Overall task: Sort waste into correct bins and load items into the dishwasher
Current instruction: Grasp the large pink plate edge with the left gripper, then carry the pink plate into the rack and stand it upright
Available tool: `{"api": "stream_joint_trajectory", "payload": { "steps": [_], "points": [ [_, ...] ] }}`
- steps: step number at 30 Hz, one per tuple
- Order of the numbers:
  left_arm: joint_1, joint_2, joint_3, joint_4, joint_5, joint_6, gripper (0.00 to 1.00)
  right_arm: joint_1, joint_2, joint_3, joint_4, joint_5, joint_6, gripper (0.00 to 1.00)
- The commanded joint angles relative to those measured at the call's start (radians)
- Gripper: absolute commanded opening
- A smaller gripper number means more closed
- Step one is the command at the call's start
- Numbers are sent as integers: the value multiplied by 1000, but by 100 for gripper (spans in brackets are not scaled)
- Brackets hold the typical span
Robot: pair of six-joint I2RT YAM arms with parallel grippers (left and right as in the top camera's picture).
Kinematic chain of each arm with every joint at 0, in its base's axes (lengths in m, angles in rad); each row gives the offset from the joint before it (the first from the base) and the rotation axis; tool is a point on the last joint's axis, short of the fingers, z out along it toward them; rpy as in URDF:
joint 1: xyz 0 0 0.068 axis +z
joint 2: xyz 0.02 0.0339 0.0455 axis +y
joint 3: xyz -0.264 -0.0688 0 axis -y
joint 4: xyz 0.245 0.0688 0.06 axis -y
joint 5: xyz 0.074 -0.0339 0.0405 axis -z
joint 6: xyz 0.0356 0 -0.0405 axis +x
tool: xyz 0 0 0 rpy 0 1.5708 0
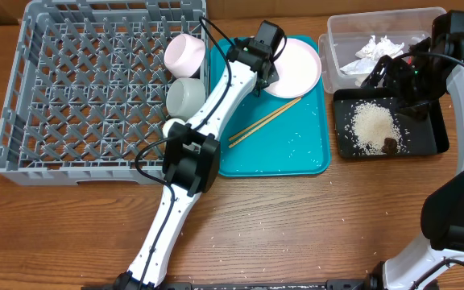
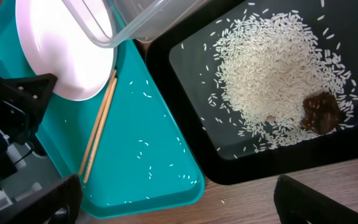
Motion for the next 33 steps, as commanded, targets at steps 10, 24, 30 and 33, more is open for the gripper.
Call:
{"api": "stream_joint_trajectory", "payload": {
  "steps": [10,24,30,33],
  "points": [
    [80,-133,14,1,-26,221,4,-2,-32,23,3,-4,0,100],
    [91,-439,14,-28,-396,772,4,-2,-32,23,3,-4,-1,100],
    [101,-478,14,-6,-769,929,4,-2,-32,23,3,-4,0,100],
    [135,-478,13,26,-866,1066,4,-2,-32,23,3,-4,-1,100]
  ]
}}
